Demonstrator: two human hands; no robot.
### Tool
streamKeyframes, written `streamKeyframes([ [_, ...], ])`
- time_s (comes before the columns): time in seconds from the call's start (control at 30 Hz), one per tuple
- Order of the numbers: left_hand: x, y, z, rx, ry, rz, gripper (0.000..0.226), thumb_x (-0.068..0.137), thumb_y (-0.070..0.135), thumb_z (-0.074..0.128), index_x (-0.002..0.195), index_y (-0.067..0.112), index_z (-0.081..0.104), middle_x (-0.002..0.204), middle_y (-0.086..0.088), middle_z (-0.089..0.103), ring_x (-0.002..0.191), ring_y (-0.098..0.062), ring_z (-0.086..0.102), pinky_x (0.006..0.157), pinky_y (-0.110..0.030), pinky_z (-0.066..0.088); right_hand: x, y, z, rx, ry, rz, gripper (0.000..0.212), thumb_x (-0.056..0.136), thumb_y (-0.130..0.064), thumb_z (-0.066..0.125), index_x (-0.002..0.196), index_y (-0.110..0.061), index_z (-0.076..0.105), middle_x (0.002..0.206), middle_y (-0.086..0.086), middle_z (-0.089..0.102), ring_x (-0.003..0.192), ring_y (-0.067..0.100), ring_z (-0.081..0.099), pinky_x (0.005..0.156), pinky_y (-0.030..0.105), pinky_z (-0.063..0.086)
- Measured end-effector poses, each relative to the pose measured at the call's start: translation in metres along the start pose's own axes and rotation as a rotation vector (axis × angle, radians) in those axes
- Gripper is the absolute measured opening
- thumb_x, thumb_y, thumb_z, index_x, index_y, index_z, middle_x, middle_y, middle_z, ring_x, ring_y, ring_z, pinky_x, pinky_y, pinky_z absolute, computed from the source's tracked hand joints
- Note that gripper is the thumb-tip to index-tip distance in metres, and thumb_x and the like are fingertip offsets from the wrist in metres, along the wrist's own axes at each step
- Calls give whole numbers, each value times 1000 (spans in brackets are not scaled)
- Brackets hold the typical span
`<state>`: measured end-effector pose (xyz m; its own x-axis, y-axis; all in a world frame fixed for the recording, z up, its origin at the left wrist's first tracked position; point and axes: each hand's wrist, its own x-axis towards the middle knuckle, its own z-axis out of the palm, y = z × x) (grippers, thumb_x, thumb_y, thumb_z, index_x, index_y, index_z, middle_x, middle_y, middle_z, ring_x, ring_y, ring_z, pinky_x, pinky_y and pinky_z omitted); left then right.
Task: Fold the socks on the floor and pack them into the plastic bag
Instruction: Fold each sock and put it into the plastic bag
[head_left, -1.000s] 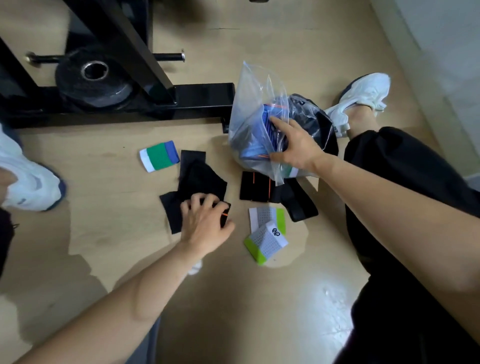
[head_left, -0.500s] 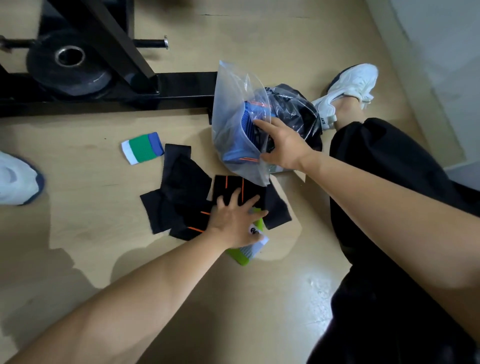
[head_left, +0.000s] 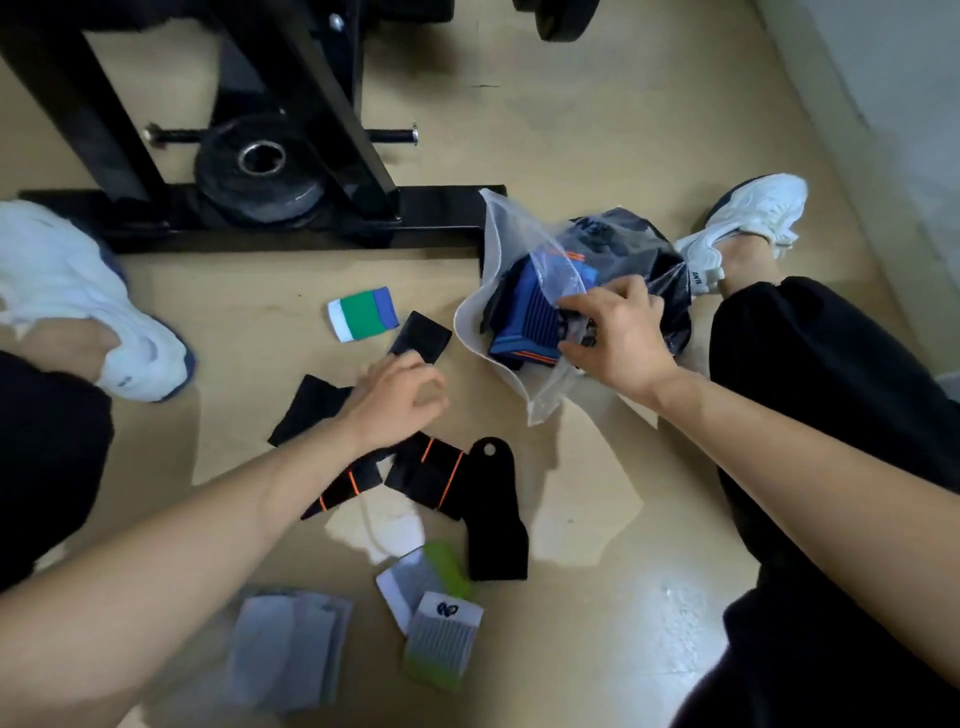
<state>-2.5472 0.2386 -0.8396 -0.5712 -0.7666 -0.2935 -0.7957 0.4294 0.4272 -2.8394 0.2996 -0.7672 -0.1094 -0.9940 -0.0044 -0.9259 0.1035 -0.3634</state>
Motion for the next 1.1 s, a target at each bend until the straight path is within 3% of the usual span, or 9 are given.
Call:
streamKeyframes([
  [0.07, 25, -24, -11, 90, 78, -89, 48, 86, 61, 50, 126, 35, 62, 128, 3, 54, 125, -27, 47, 102, -46, 35, -8, -6, -6, 8, -2, 17, 49, 78, -29, 78, 125, -28, 66, 108, -8, 66, 111, 25, 39, 85, 40, 25],
  [0.13, 46, -43, -17, 162, 38, -219, 60, 88, 62, 57, 143, 40, 47, 155, 1, 35, 141, -33, 31, 111, -51, 29, -14, -11, -9, -1, 1, 15, 48, 79, -27, 78, 125, -27, 66, 106, -7, 66, 109, 24, 39, 82, 36, 24],
  [0.27, 67, -66, -12, 34, -183, -346, 93, 76, 79, 61, 154, 53, 16, 169, 4, -8, 153, -41, -7, 118, -63, 18, -23, -22, -12, 111, -14, -25, 40, 76, -9, 78, 115, -14, 70, 100, 2, 66, 97, 26, 58, 87, 44, 49],
  [0.37, 55, -65, 7, 91, -204, -297, 94, 72, 79, 65, 152, 53, 23, 165, 0, 5, 148, -43, 6, 113, -57, 31, -28, -27, -19, 129, 5, -60, 36, 73, 1, 75, 107, -11, 71, 92, -4, 60, 87, 19, 58, 83, 34, 50],
  [0.5, 24, -59, 30, 106, -105, -227, 76, 71, 62, 76, 138, 44, 44, 148, 1, 29, 133, -40, 26, 100, -53, 44, -34, -32, -32, 79, 34, -81, 37, 68, 8, 70, 100, -11, 68, 92, -3, 52, 85, 12, 48, 76, 16, 34],
  [0.67, -25, -47, 45, 62, -104, -157, 45, 82, 50, 75, 122, 34, 65, 141, 6, 43, 131, -31, 33, 106, -51, 33, -44, -39, -29, 63, -4, 12, 44, 75, 1, 71, 116, -12, 68, 104, 2, 52, 99, 29, 55, 86, 26, 38],
  [0.8, -51, -36, 34, 9, 19, -69, 22, 90, 43, 69, 108, 32, 75, 128, 12, 60, 127, -19, 45, 97, -44, 32, -58, -55, -23, 28, -115, 42, 52, 80, -15, 75, 130, -19, 62, 131, 14, 49, 114, 41, 45, 102, 40, 35],
  [0.97, -82, -8, -8, -137, -90, 20, 16, 93, 35, 68, 104, 25, 75, 98, 12, 69, 97, -13, 62, 88, -37, 49, -80, -86, -27, 0, 99, -59, 52, 74, -22, 78, 124, -16, 65, 138, 13, 49, 120, 43, 43, 97, 50, 37],
  [1.1, -108, 15, -43, -278, -125, 65, 16, 90, 31, 74, 105, 26, 77, 105, 13, 74, 99, -5, 66, 93, -31, 51, -99, -107, -26, 265, -226, -183, 58, 76, -36, 71, 130, -21, 60, 128, 0, 59, 117, 28, 53, 103, 38, 39],
])
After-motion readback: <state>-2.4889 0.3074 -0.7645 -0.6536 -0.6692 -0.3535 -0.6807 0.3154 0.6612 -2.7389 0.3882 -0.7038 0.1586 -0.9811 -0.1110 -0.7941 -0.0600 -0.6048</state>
